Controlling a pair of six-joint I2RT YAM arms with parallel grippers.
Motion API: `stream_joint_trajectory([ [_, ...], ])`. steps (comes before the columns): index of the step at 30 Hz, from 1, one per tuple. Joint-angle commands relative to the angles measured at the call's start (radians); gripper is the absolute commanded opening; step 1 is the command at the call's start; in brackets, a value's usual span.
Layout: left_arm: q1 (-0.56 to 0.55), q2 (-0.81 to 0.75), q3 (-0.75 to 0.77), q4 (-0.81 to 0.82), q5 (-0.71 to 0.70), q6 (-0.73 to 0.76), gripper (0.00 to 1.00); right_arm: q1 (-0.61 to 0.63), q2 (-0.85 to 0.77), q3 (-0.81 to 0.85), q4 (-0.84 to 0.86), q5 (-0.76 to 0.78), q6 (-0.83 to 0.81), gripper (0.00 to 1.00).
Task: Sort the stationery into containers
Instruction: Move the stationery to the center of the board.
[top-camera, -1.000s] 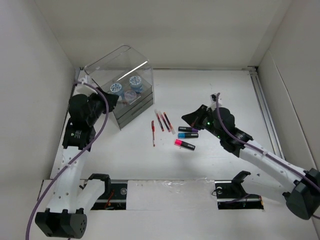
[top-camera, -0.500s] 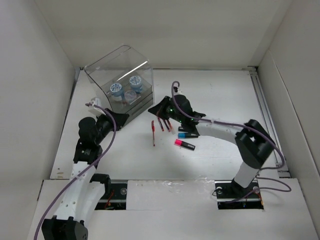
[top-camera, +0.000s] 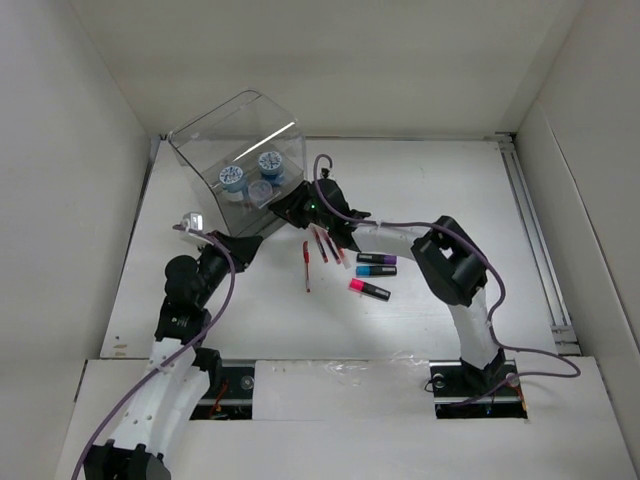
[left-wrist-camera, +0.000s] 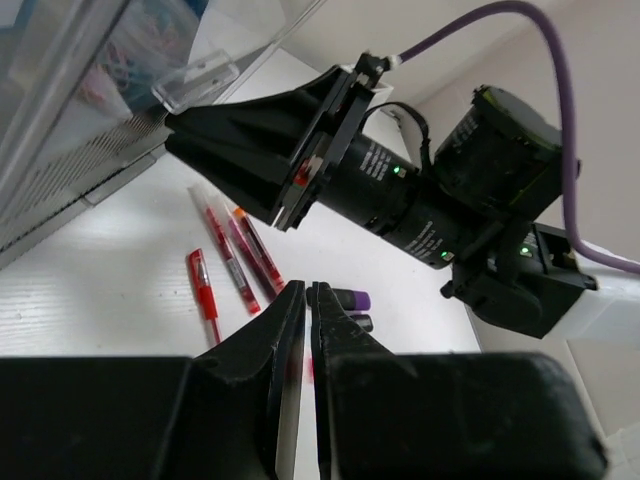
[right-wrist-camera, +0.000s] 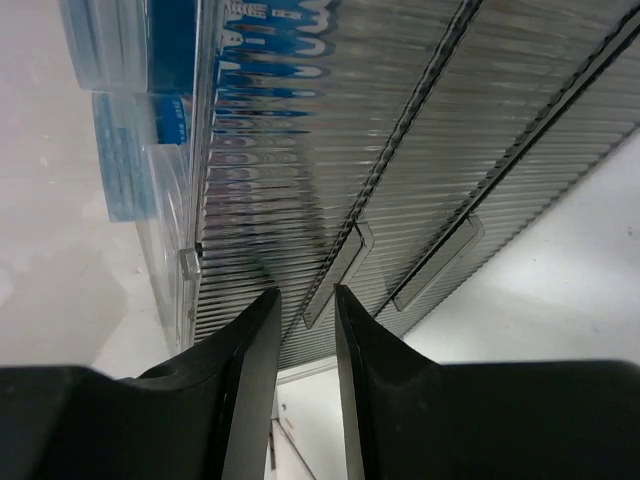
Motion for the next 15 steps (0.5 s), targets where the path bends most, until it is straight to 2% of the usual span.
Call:
stream_joint_trajectory([
  [1, -0.011, 0.009, -0.031, 0.106, -0.014, -0.022, 0.05, 0.004, 0.018, 0.076, 0.012, 0.011, 0.039, 0.34],
  [4, -0.011, 0.027, -0.031, 0.126, -0.014, -0.022, 0.05, 0.004, 0.038, 0.085, 0.012, 0.011, 0.058, 0.3],
  [14, -0.011, 0.102, -0.031, 0.169, -0.032, -0.031, 0.05, -0.016, 0.084, 0.121, 0.012, -0.02, 0.078, 0.3],
  [15, -0.011, 0.102, -0.031, 0.178, -0.032, -0.031, 0.05, -0.016, 0.084, 0.104, 0.012, -0.008, 0.078, 0.26],
])
